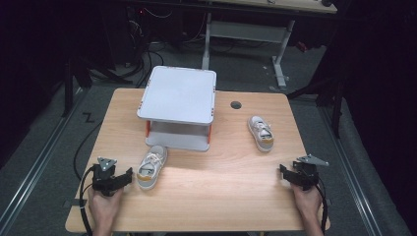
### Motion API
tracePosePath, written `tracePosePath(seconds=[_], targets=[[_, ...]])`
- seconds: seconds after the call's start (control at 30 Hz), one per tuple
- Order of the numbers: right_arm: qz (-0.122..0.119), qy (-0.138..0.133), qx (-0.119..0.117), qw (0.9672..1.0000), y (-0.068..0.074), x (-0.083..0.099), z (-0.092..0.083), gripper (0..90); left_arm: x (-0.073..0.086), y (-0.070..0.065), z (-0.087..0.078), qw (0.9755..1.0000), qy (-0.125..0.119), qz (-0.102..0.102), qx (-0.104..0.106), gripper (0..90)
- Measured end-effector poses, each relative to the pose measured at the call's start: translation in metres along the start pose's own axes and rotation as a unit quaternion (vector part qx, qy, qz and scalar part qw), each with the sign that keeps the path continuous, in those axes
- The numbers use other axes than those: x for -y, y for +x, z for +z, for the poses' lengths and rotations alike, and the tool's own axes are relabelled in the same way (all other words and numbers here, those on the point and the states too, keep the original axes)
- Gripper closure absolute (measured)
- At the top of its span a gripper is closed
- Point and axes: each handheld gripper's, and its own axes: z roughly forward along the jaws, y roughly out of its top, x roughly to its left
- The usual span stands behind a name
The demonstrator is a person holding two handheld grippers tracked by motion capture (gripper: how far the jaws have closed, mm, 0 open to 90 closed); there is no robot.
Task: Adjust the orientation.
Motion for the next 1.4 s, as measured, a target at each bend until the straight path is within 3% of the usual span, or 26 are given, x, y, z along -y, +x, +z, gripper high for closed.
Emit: tracePosePath(seconds=[0.43, 0.53, 0.73, 1.03, 1.4], targets=[[0.001, 0.001, 0.001, 1.0000, 0.000, 0.000, 0.000, 39.5, 0.000, -0.001, -0.001, 1.0000, 0.000, -0.001, -0.001, 28.3], [0.003, 0.001, 0.002, 1.0000, 0.000, 0.000, 0.000, 38.6, 0.002, -0.001, -0.004, 1.0000, -0.008, 0.001, -0.002, 39.6], [0.005, 0.002, 0.003, 1.0000, 0.000, 0.000, 0.000, 38.3, 0.001, 0.000, -0.004, 1.0000, -0.006, -0.003, -0.005, 44.8], [0.005, 0.002, 0.003, 1.0000, 0.000, 0.000, 0.000, 38.3, -0.002, -0.001, -0.014, 0.9997, -0.010, -0.007, 0.023, 49.9], [0.005, 0.002, 0.004, 1.0000, 0.000, 0.000, 0.000, 38.3, -0.013, -0.004, -0.042, 0.9977, -0.035, 0.000, 0.058, 52.1]])
